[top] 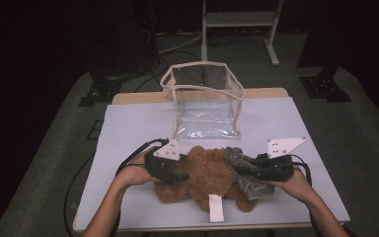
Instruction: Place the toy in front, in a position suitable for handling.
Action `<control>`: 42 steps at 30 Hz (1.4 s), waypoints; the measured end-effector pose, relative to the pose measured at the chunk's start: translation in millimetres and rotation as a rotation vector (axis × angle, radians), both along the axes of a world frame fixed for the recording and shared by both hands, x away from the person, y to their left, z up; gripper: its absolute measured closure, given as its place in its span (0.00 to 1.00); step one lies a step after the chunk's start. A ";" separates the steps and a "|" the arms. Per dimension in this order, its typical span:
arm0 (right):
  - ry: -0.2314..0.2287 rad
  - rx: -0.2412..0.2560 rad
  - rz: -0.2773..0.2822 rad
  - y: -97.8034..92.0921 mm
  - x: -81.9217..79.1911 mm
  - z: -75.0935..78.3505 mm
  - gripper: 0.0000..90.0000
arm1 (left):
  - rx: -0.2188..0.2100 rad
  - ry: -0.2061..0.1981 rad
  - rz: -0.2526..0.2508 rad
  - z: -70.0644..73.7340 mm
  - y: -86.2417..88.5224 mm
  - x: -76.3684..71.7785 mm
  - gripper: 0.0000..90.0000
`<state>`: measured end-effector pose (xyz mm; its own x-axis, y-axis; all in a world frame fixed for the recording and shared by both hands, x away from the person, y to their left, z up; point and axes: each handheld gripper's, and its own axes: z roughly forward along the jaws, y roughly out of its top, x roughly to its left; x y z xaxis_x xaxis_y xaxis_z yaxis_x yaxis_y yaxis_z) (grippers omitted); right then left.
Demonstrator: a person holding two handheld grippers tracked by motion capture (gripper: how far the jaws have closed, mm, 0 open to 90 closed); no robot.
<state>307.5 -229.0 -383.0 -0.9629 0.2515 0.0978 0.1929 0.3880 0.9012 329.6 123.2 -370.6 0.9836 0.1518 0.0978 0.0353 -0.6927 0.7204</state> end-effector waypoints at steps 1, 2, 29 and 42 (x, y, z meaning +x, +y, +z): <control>0.006 -0.006 -0.004 -2.2 -1.4 -3.9 0.89 | -0.006 0.001 -0.001 -0.9 -0.4 -0.3 0.42; 0.013 -0.012 -0.007 -5.0 -2.7 -7.9 0.89 | -0.009 0.002 -0.002 -1.4 -1.1 -0.7 0.42; -0.036 -0.032 -0.007 7.0 22.4 35.6 0.89 | 0.031 -0.012 -0.123 -3.8 -22.8 -13.2 0.45; 0.043 -0.092 0.089 32.3 21.9 20.9 0.90 | -0.003 -0.012 -0.074 -2.1 -14.3 -9.2 0.41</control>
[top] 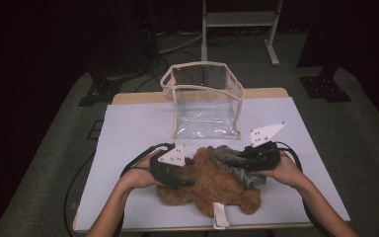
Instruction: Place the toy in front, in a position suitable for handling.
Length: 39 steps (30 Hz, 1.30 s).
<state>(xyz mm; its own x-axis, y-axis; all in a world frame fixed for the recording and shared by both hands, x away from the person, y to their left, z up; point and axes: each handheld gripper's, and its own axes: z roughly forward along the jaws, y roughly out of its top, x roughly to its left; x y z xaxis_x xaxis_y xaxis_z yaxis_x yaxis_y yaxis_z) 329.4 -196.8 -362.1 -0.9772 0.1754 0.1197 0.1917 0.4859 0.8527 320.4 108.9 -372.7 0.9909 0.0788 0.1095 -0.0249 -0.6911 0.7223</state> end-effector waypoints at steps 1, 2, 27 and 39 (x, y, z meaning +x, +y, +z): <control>0.000 -0.002 0.003 -0.8 -2.5 -0.9 0.90 | -0.006 0.001 -0.003 -0.2 -0.6 -0.5 0.41; -0.002 -0.004 0.008 -2.2 -5.4 -2.0 0.90 | -0.011 0.003 -0.006 -0.2 -1.3 -0.9 0.41; -0.068 -0.056 -0.006 1.4 -8.3 14.5 0.90 | 0.004 -0.001 -0.007 0.5 -14.0 -4.4 0.46; -0.053 -0.034 -0.045 -7.5 -4.4 8.4 0.90 | -0.012 -0.003 0.017 2.3 -1.9 -4.8 0.46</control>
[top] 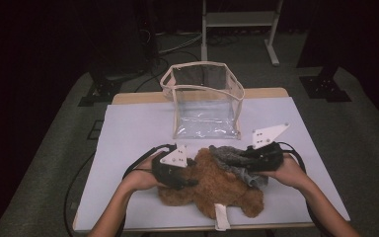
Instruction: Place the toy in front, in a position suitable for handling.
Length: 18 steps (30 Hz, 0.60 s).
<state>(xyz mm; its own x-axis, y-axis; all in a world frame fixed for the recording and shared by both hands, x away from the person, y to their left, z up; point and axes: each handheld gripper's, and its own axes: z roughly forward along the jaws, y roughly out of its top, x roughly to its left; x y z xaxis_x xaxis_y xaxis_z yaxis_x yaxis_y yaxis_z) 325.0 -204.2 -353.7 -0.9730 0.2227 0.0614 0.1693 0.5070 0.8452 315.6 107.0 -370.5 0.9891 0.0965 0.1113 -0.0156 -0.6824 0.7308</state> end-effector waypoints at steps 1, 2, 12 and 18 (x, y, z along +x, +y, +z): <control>0.007 0.006 -0.012 -5.9 -0.8 -1.9 0.90 | -0.002 -0.001 0.003 0.8 1.2 -0.2 0.46; 0.011 0.008 -0.023 -11.2 -1.5 -3.6 0.90 | -0.004 0.002 0.002 1.6 2.2 -0.3 0.46; 0.026 0.053 -0.052 -25.5 -1.8 -11.3 0.89 | -0.001 0.019 -0.010 1.2 -3.6 0.6 0.47; -0.012 0.033 0.017 5.7 -2.1 4.8 0.89 | 0.003 0.017 -0.013 2.5 -6.5 0.6 0.46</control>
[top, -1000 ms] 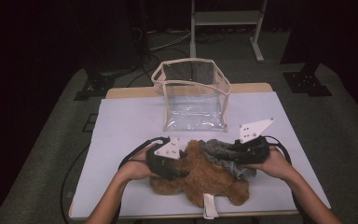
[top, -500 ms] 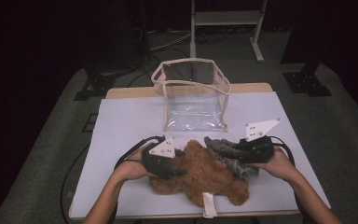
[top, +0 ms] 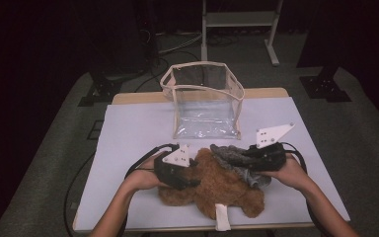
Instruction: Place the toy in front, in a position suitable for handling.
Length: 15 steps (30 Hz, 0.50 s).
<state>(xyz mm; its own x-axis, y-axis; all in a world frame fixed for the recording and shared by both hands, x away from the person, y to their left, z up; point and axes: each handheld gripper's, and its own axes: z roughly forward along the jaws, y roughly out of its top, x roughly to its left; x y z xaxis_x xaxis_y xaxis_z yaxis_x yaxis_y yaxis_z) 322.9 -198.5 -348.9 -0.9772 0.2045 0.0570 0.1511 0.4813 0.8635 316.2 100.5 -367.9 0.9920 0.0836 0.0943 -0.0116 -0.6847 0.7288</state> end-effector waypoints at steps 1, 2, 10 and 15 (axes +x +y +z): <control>-0.007 -0.007 0.012 3.7 -0.5 -0.2 0.89 | 0.002 0.000 0.002 1.9 2.6 -0.2 0.46; -0.003 -0.008 0.019 5.2 -1.2 -1.1 0.89 | -0.004 -0.001 0.007 3.4 5.6 -0.8 0.46; -0.009 -0.045 0.002 -0.7 -3.7 -0.7 0.89 | -0.017 0.020 0.010 -2.5 7.4 -1.8 0.49; -0.025 -0.059 0.024 7.0 -2.0 3.1 0.89 | -0.010 0.023 0.014 -3.2 10.5 -2.0 0.49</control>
